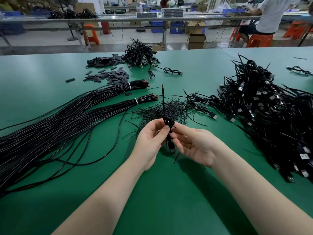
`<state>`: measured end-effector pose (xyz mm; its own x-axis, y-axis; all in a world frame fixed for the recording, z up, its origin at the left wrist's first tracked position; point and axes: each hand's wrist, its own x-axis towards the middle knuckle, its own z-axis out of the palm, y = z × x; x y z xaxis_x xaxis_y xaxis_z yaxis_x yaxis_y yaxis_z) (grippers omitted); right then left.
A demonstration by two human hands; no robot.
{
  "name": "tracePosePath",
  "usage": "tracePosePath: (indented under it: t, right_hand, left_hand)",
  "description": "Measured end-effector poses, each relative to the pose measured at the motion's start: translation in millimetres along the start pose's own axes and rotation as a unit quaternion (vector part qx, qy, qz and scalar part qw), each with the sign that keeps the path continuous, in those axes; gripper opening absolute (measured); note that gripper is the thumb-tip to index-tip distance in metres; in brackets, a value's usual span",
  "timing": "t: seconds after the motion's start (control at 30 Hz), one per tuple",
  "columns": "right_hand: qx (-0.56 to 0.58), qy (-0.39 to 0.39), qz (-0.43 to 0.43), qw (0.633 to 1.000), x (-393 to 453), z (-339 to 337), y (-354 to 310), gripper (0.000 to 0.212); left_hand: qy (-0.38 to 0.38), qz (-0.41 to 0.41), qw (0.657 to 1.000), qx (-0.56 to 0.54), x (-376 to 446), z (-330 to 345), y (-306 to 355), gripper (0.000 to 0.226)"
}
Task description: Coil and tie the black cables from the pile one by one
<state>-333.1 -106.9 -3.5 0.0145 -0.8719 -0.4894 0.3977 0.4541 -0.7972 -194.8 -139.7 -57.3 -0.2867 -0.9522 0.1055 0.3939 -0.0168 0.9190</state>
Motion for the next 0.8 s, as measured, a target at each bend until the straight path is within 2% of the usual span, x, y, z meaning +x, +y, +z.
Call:
tracePosePath:
  t: [0.2, 0.43, 0.53, 0.63, 0.67, 0.7, 0.73, 0.8]
  right_hand:
    - [0.01, -0.01, 0.04, 0.999, -2, -2, -4, 0.019]
    - [0.002, -0.021, 0.016, 1.0, -2, -3, -6, 0.017]
    - [0.004, -0.005, -0.037, 0.999, 0, -1, -1, 0.01]
    - [-0.085, 0.048, -0.173, 0.98, 4, 2, 10, 0.012]
    - [-0.158, 0.084, -0.237, 0.955, 6, 3, 14, 0.012]
    - [-0.25, 0.124, -0.311, 0.908, 8, 3, 18, 0.012]
    - [-0.343, 0.159, -0.395, 0.837, 9, 2, 22, 0.011]
    - [-0.48, 0.197, -0.564, 0.643, 12, -1, 29, 0.009]
  left_hand:
    - [-0.007, 0.017, 1.0, 0.013, -1, -1, 0, 0.016]
    - [0.003, 0.012, 1.0, 0.019, -1, 1, 2, 0.016]
    - [0.019, 0.0, 0.999, 0.025, -1, 2, 1, 0.012]
    - [0.036, -0.023, 0.999, 0.017, 0, 3, 3, 0.013]
    - [0.043, -0.033, 0.998, 0.014, 0, 4, 3, 0.012]
    - [0.052, -0.044, 0.998, 0.012, 0, 4, 3, 0.011]
    - [0.061, -0.054, 0.997, 0.007, 0, 5, 4, 0.01]
    - [0.07, -0.066, 0.995, 0.001, 1, 4, 6, 0.008]
